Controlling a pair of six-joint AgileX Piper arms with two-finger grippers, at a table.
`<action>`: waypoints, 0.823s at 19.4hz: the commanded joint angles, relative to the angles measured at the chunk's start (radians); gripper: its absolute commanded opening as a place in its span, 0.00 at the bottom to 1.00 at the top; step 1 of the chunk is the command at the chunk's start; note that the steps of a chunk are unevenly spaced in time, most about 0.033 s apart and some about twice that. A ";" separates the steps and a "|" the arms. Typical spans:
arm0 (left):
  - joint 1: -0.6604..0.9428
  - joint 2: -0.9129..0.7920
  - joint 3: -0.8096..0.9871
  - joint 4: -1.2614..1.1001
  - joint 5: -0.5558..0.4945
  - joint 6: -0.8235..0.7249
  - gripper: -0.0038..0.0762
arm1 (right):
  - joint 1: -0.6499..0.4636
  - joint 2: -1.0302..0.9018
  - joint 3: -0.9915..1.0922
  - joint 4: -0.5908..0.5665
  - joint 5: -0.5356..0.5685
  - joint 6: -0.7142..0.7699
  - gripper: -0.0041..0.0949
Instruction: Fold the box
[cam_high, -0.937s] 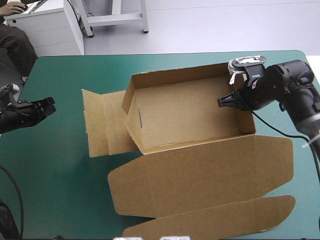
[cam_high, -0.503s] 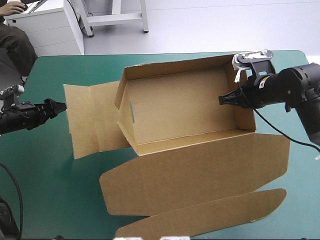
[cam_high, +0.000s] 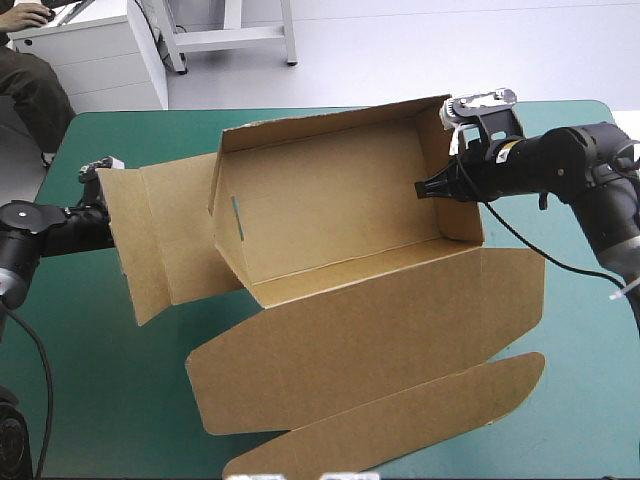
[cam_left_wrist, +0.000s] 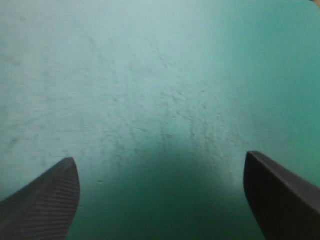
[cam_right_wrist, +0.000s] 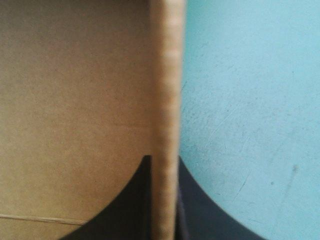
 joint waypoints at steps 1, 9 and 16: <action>-0.032 -0.029 -0.027 -0.145 0.100 0.060 0.84 | -0.016 -0.012 -0.041 -0.001 -0.114 0.019 0.02; -0.089 -0.035 -0.035 -0.403 0.303 0.197 0.80 | -0.094 0.008 -0.041 -0.032 -0.133 0.040 0.02; -0.131 -0.035 -0.119 -0.464 0.339 0.197 0.76 | -0.094 0.008 -0.041 -0.051 -0.122 0.042 0.02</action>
